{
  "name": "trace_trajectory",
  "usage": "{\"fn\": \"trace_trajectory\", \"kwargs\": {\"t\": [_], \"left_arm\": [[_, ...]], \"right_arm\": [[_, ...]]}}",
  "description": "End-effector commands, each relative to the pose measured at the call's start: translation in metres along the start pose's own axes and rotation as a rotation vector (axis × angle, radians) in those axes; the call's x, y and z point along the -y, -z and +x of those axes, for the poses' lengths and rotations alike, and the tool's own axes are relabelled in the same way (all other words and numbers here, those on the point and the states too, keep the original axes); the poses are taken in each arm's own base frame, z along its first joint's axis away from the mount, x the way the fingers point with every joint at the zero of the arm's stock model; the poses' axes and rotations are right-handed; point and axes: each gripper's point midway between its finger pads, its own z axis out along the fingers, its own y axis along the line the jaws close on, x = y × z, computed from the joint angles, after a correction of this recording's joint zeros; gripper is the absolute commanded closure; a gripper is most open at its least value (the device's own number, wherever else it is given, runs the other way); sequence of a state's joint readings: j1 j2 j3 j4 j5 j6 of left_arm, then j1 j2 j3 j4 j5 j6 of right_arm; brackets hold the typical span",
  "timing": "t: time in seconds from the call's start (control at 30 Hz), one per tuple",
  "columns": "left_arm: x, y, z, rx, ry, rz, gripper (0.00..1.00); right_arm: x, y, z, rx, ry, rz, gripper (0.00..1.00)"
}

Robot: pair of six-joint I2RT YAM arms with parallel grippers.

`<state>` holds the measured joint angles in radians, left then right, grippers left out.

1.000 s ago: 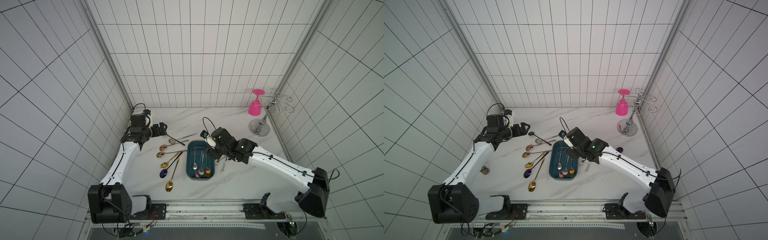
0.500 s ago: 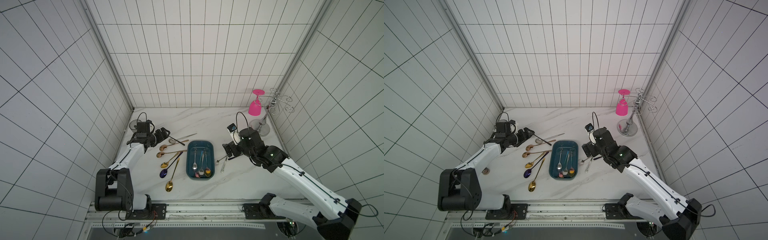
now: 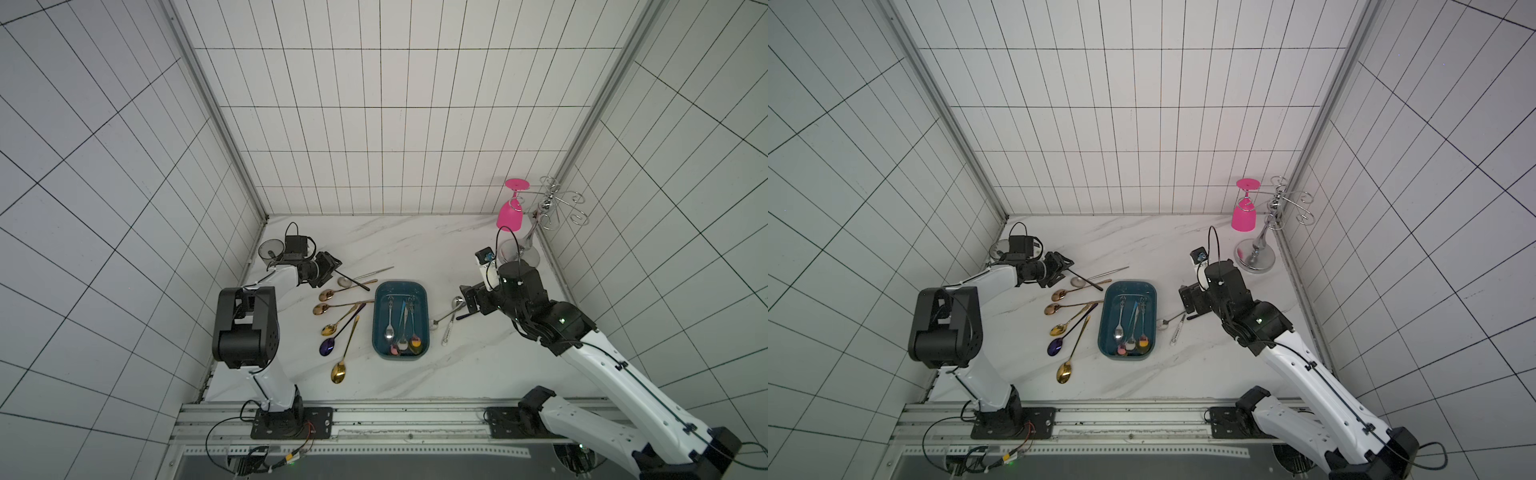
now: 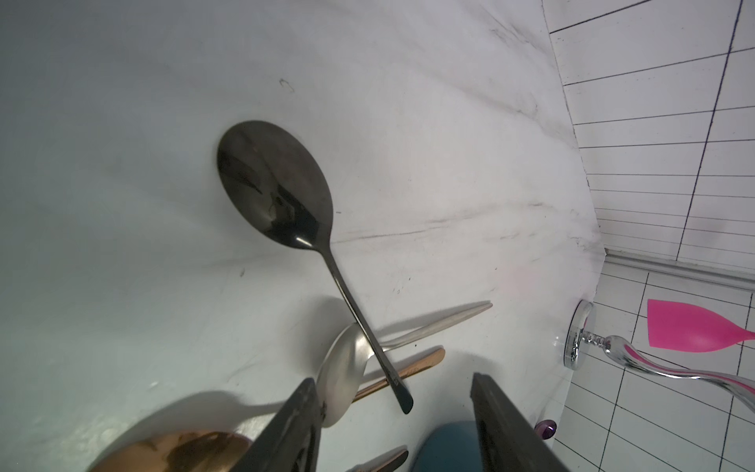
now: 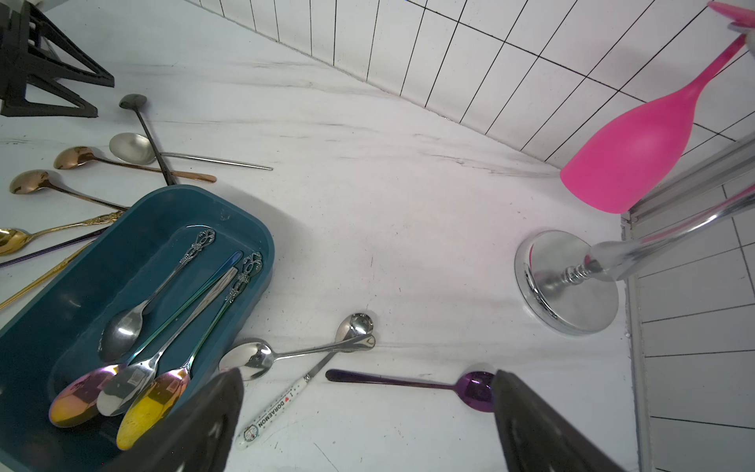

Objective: Put the spoon into the storage box
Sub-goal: Pick up the spoon from the center of the board.

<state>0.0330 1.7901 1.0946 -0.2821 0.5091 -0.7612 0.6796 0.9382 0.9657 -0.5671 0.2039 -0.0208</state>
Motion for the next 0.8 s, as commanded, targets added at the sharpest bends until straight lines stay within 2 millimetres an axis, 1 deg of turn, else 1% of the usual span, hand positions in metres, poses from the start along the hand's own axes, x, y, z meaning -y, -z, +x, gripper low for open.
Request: {"fn": "trace_trajectory", "kwargs": {"t": [0.0,0.17,0.37,0.4,0.5,0.6,0.77], "left_arm": [[-0.002,-0.013,-0.002,-0.047,0.044,-0.004,0.45],[-0.014,-0.025,-0.005,-0.06,0.065,-0.049,0.47],[-0.021,-0.034,-0.008,-0.065,0.085,-0.07,0.5],[-0.022,-0.036,-0.01,-0.063,0.087,-0.072,0.52],[-0.024,-0.041,-0.013,-0.062,0.094,-0.08,0.54],[-0.027,-0.044,-0.016,-0.055,0.102,-0.09,0.61],[-0.032,-0.051,-0.018,-0.054,0.112,-0.106,0.65]], "right_arm": [[0.005,-0.003,0.01,-0.012,-0.02,0.02,0.01],[0.006,-0.001,0.01,-0.013,-0.024,0.026,0.01],[0.007,-0.001,0.011,-0.015,-0.026,0.027,0.01],[0.007,-0.001,0.011,-0.016,-0.028,0.027,0.01],[0.007,-0.001,0.011,-0.015,-0.029,0.027,0.01],[0.008,0.001,0.011,-0.012,-0.03,0.029,0.01],[0.008,0.001,0.011,-0.013,-0.032,0.03,0.02]]}}
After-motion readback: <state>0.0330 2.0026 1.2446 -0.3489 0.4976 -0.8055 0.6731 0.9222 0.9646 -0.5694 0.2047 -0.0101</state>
